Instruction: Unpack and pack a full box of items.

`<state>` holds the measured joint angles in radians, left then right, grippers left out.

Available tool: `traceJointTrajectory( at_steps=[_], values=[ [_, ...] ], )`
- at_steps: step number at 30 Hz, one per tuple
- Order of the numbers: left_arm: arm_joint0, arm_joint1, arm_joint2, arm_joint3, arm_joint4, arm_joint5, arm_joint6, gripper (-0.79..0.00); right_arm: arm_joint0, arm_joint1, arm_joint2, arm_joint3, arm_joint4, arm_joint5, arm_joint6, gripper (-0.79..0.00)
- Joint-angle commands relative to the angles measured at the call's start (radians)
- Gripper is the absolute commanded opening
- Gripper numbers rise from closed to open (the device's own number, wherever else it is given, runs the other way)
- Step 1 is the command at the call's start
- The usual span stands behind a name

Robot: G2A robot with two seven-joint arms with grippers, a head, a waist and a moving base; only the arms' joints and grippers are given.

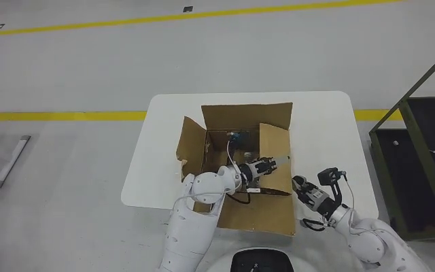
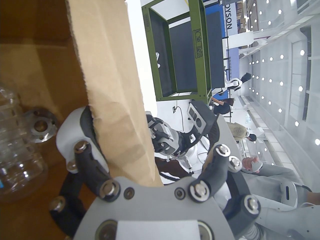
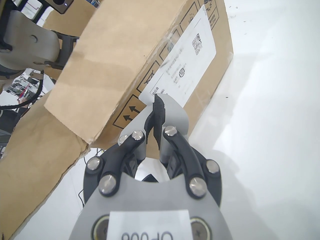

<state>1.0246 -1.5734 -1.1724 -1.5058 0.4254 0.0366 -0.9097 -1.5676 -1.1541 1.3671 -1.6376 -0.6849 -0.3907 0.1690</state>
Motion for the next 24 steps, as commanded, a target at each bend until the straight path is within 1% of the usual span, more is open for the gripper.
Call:
traceJointTrajectory(
  at_steps=[1,2,3,4,5,6,7,8,10,11,13,18,21,24],
  values=[
    [-0.001,0.002,0.008,-0.032,-0.011,-0.018,0.004,0.0,-0.004,0.0,0.005,-0.008,0.004,0.014,-0.001,-0.659],
    [-0.001,0.003,0.012,-0.042,-0.017,-0.023,0.003,0.0,-0.006,0.0,0.008,-0.014,0.009,0.016,0.0,-0.622],
    [-0.005,0.004,0.019,-0.052,-0.013,-0.029,-0.003,0.0,-0.009,0.001,0.015,-0.02,0.012,0.021,0.001,-0.554],
    [-0.011,0.005,0.028,-0.061,-0.008,-0.035,-0.011,0.0,-0.014,0.001,0.023,-0.028,0.019,0.028,-0.001,-0.468],
    [-0.017,0.005,0.036,-0.066,-0.008,-0.04,-0.013,0.0,-0.021,0.002,0.033,-0.039,0.032,0.033,-0.004,-0.422],
    [-0.024,0.005,0.047,-0.072,-0.01,-0.044,-0.015,0.0,-0.029,0.003,0.05,-0.046,0.055,0.045,-0.009,-0.4],
    [-0.03,0.004,0.056,-0.073,-0.016,-0.047,-0.012,0.0,-0.036,0.004,0.067,-0.057,0.079,0.052,-0.007,-0.36],
    [-0.038,0.003,0.068,-0.073,-0.017,-0.052,-0.009,0.0,-0.045,0.004,0.087,-0.065,0.126,0.056,-0.007,-0.32],
    [-0.062,0.001,0.098,-0.067,0.012,-0.069,0.004,0.0,-0.058,0.006,0.134,-0.079,0.227,0.066,0.011,-0.409],
    [-0.076,0.0,0.115,-0.063,0.018,-0.077,0.008,0.0,-0.063,0.008,0.162,-0.084,0.271,0.068,0.018,-0.437],
    [-0.103,-0.006,0.143,-0.046,0.011,-0.083,0.024,0.0,-0.071,0.01,0.209,-0.083,0.377,0.071,0.039,-0.443],
    [-0.172,-0.019,0.227,0.017,0.016,-0.121,0.018,0.0,-0.072,0.016,0.322,-0.054,0.648,0.053,0.113,-0.446],
    [-0.2,-0.026,0.275,0.053,0.029,-0.139,0.021,0.0,-0.067,0.022,0.378,-0.048,0.725,0.059,0.174,-0.437],
    [-0.216,-0.034,0.316,0.076,0.024,-0.14,0.018,0.0,-0.057,0.028,0.41,-0.051,0.745,0.064,0.224,-0.453]
  ],
)
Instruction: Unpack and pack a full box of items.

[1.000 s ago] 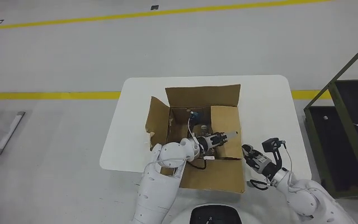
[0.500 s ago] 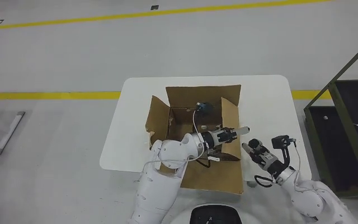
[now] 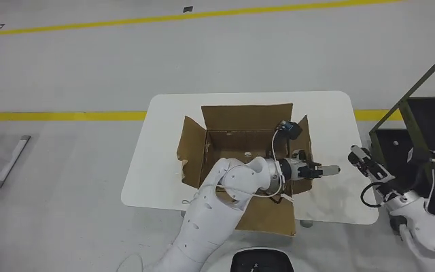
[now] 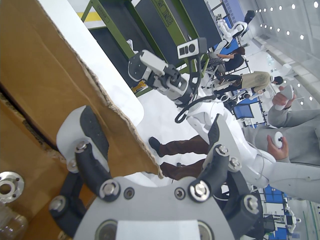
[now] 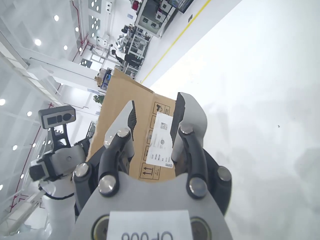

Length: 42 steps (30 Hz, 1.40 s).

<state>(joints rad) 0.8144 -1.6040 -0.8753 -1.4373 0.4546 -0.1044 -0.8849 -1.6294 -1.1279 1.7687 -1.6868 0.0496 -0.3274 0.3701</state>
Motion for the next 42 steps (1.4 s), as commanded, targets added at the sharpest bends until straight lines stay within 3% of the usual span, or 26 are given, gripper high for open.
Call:
traceJointTrajectory(
  at_steps=[1,2,4,18,21,23,25,33,42],
  values=[
    [-0.011,-0.005,0.031,0.013,-0.008,0.001,-0.016,0.0,0.009,0.004,0.014,-0.004,0.008,0.003,0.041,-0.471],
    [-0.017,-0.007,0.043,0.017,-0.007,-0.004,-0.026,0.0,0.015,0.005,0.011,-0.014,-0.002,0.0,0.068,-0.514],
    [-0.025,-0.008,0.055,0.027,-0.005,-0.002,-0.034,0.0,0.026,0.008,0.005,-0.027,-0.015,-0.001,0.098,-0.526],
    [-0.058,-0.001,0.089,0.067,0.046,-0.015,-0.127,0.0,0.083,0.011,-0.081,-0.069,-0.13,0.024,0.157,-0.449],
    [-0.054,0.001,0.084,0.07,0.039,-0.014,-0.123,0.0,0.088,0.01,-0.101,-0.06,-0.152,0.032,0.142,-0.502],
    [-0.056,0.003,0.081,0.071,0.042,-0.013,-0.126,0.0,0.09,0.01,-0.108,-0.052,-0.169,0.04,0.133,-0.61],
    [-0.054,0.005,0.078,0.069,0.041,-0.011,-0.129,0.0,0.091,0.009,-0.114,-0.048,-0.18,0.051,0.121,-0.785],
    [-0.049,0.026,0.044,0.016,0.14,0.001,-0.13,0.0,0.077,0.008,-0.119,-0.019,-0.185,0.059,0.088,-0.785],
    [-0.04,0.074,0.008,-0.074,0.49,0.023,-0.259,0.0,0.085,0.006,-0.141,0.04,-0.189,0.04,0.079,-0.785]
  ],
)
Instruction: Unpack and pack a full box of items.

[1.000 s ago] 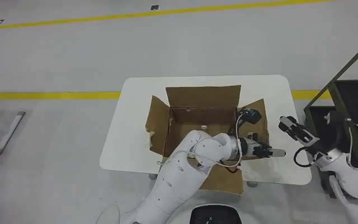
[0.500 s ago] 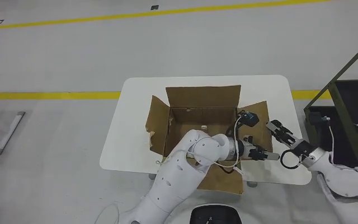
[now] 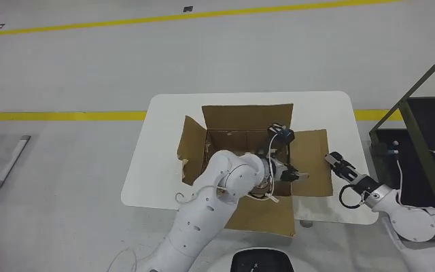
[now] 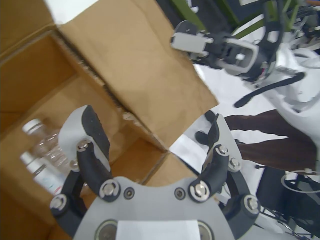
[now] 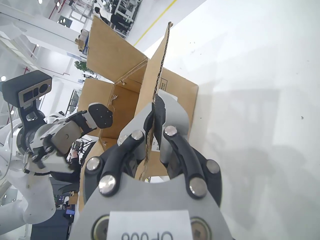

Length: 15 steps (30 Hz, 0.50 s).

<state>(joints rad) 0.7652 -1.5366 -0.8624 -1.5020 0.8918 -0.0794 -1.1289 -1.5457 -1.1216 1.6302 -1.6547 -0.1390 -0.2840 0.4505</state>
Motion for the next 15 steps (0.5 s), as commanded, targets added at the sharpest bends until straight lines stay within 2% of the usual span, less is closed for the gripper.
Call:
traceJointTrajectory(
  at_steps=[1,5,10,15],
  values=[
    [0.022,0.011,-0.016,-0.012,0.065,0.008,-0.016,0.0,0.003,0.0,-0.004,0.014,-0.001,-0.007,-0.002,-0.785],
    [0.037,0.03,0.001,-0.022,0.257,-0.032,-0.066,0.0,0.009,-0.001,-0.016,0.035,-0.005,-0.022,-0.012,-0.785],
    [0.066,0.034,-0.027,0.004,0.288,0.077,-0.075,0.0,0.019,-0.002,-0.026,0.051,-0.012,-0.03,-0.019,-0.785],
    [0.065,0.029,-0.038,0.052,0.26,0.112,-0.057,0.0,0.022,-0.002,-0.029,0.055,-0.019,-0.035,-0.024,-0.785]
  ],
)
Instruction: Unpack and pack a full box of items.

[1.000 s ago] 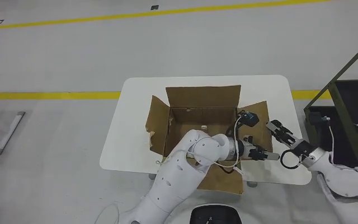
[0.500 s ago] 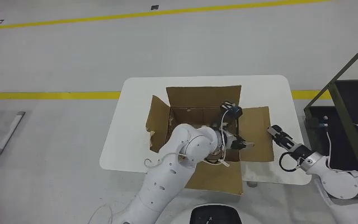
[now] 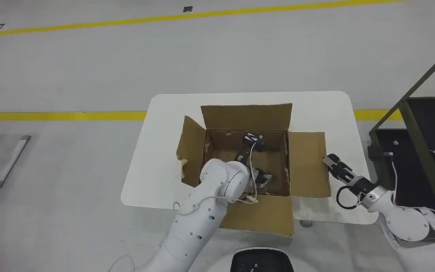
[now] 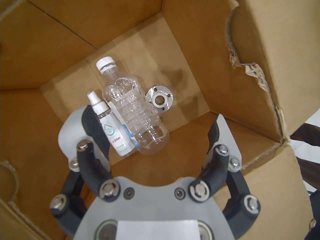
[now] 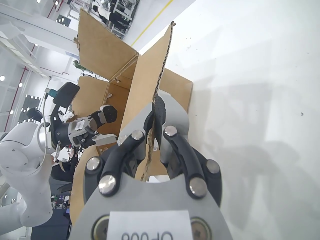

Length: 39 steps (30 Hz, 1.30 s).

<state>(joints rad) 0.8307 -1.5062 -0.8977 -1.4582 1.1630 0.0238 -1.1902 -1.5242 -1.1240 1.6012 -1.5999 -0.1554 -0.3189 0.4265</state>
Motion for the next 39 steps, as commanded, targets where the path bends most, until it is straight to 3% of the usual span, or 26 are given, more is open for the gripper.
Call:
traceJointTrajectory(
  at_steps=[1,2,6,7,8,15,20,30,39],
  values=[
    [-0.001,-0.001,-0.003,0.008,-0.011,0.009,0.004,0.0,0.0,0.0,-0.001,0.0,-0.005,-0.001,-0.001,-0.785],
    [-0.001,-0.001,-0.003,0.008,-0.011,0.009,0.004,0.0,0.0,0.0,-0.001,0.001,-0.006,-0.003,-0.001,-0.767],
    [-0.001,-0.001,-0.003,0.008,-0.011,0.009,0.004,0.0,-0.006,0.002,0.007,-0.006,-0.004,-0.001,0.0,-0.471],
    [-0.001,-0.001,-0.003,0.008,-0.011,0.009,0.004,0.0,-0.008,0.002,0.01,-0.01,-0.002,0.0,0.001,-0.456],
    [-0.001,-0.001,-0.003,0.008,-0.011,0.009,0.004,0.0,-0.011,0.003,0.015,-0.016,0.0,0.0,0.001,-0.48],
    [0.006,0.0,-0.002,0.011,-0.006,0.006,0.018,0.0,-0.061,0.006,0.072,-0.092,0.008,0.002,-0.041,-0.443],
    [0.007,-0.004,0.022,0.086,0.06,0.05,0.016,0.0,-0.098,0.005,0.094,-0.144,0.033,0.0,-0.068,-0.434],
    [-0.083,-0.059,0.109,0.292,0.078,0.213,0.053,0.0,-0.118,0.003,0.088,-0.159,0.043,-0.009,-0.058,-0.449],
    [-0.14,-0.099,0.123,0.432,0.02,0.276,0.102,0.0,-0.115,0.003,0.08,-0.147,0.039,-0.013,-0.052,-0.477]
  ],
)
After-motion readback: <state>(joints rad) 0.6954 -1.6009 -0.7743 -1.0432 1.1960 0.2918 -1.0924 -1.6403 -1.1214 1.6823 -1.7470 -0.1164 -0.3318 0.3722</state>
